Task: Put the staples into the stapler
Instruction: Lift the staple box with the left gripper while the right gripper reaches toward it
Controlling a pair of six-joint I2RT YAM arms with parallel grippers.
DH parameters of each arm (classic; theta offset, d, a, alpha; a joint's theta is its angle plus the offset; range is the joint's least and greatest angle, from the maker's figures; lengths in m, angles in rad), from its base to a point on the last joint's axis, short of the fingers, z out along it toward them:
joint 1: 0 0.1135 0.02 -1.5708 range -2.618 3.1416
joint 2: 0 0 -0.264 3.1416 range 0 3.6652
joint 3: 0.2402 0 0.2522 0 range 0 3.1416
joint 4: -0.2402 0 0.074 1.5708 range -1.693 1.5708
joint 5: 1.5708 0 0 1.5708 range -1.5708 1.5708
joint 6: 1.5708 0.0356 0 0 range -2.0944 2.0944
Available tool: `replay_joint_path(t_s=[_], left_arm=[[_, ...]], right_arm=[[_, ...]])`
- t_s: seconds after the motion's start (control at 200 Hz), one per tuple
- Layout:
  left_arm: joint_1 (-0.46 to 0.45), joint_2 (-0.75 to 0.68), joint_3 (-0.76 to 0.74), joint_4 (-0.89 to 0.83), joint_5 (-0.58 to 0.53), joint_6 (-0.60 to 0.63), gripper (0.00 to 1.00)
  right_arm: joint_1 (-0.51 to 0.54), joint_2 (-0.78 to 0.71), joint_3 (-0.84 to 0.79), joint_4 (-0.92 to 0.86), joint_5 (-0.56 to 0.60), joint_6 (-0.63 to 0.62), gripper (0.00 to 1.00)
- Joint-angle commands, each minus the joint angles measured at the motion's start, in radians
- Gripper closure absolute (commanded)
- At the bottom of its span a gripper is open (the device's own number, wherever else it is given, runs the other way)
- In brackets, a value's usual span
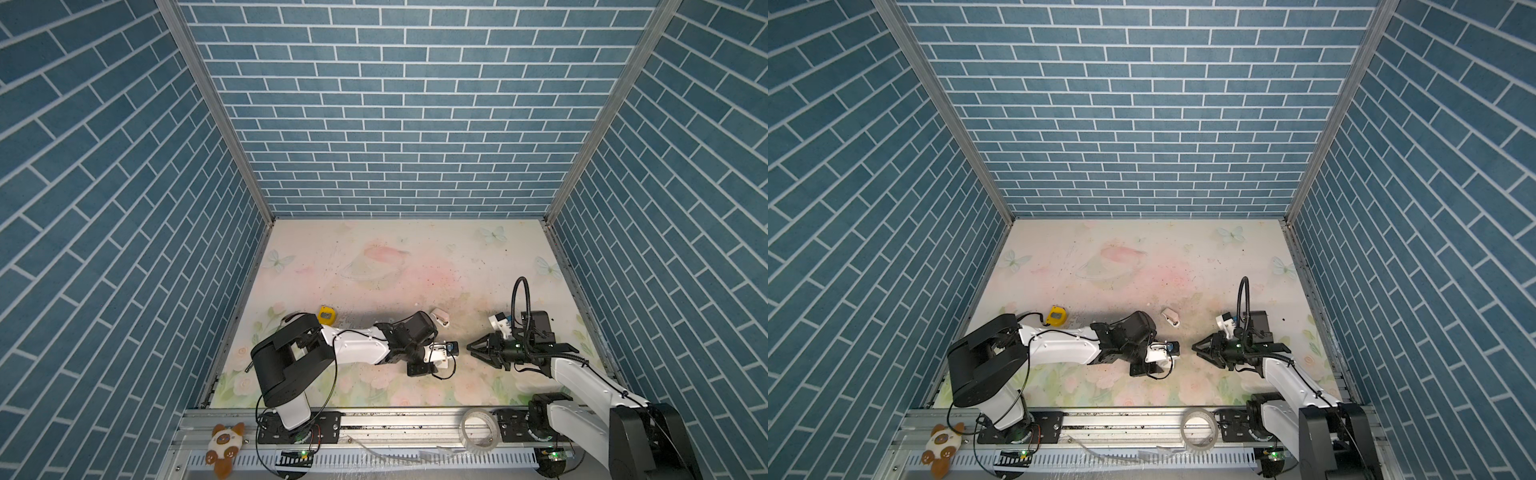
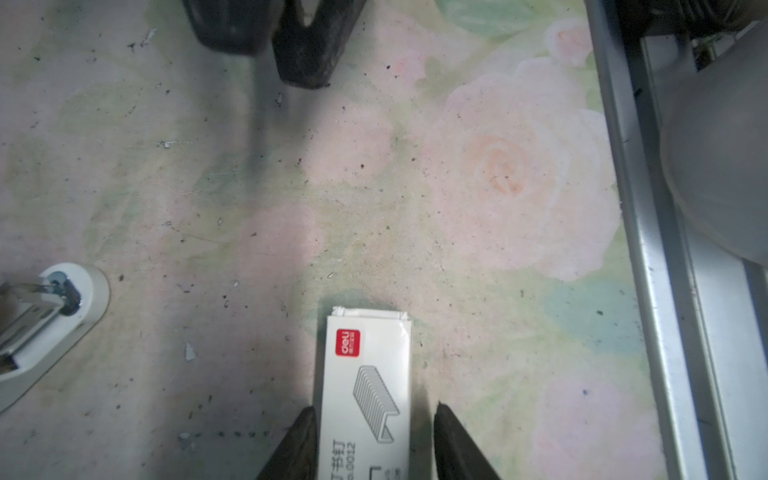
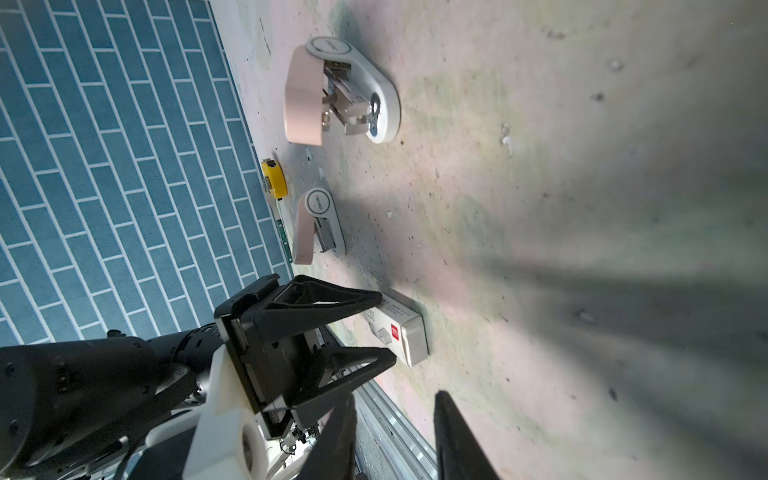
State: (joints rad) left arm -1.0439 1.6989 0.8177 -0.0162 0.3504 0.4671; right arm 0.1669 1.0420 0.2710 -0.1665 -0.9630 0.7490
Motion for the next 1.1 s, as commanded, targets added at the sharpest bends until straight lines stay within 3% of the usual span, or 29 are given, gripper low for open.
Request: replay_joint_path(t_s=[0.0,0.175,0.47,1.095], left_arm=[[0.008,0.005,-0.025,0.039,0.020,-0.008,0.55],[0.008,0.013,-0.045,0.071,0.029,-0.007,0.60],[0.007,0.031,-0.056,0.087,0.026,-0.010,0.60],[0.007,0.068,-0.051,0.095,0.012,-0.007,0.64]], right_arm=[[0.036,0.017,-0.018,0.085,-0.004,0.042,0.67],[0.069,0.042,-0.036,0.139,-0.002,0.061,0.67],[0.156,0.173,-0.007,0.212,0.007,0.052,0.67],[0.282,0.337,0.005,0.476,0.029,0.150,0.68]])
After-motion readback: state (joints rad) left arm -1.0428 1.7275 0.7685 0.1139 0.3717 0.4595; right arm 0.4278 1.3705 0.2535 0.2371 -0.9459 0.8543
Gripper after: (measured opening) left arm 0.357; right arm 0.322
